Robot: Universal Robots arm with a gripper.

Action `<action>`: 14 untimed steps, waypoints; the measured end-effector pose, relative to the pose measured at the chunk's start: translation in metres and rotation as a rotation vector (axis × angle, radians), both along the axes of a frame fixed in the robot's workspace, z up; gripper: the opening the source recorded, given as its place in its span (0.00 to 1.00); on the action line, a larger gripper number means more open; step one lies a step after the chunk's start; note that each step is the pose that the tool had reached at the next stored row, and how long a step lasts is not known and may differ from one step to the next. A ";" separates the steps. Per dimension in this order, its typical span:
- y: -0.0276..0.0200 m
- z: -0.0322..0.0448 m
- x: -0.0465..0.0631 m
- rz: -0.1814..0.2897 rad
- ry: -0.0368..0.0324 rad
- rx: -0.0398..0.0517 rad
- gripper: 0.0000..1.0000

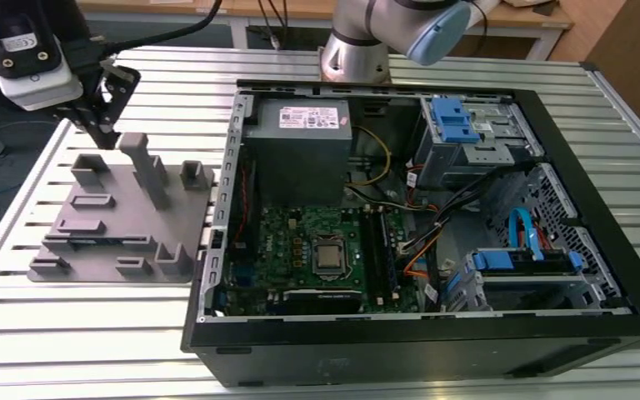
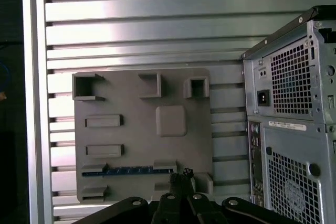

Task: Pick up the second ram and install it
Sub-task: 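Reach for the second ram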

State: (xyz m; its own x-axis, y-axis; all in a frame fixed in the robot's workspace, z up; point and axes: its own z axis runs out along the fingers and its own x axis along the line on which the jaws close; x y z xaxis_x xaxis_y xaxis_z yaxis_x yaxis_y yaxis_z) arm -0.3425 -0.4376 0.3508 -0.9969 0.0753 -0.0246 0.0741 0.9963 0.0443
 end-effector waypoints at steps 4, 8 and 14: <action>-0.0032 -0.0072 0.000 0.000 0.0001 0.0000 0.11; -0.0049 -0.0146 0.000 0.000 0.0002 0.0001 0.11; -0.0080 -0.0255 0.000 0.000 0.0007 -0.0001 0.11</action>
State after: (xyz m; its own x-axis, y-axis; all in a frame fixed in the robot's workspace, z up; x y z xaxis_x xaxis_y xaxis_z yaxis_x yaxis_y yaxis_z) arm -0.3425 -0.4456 0.3253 -0.9969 0.0753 -0.0239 0.0742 0.9963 0.0442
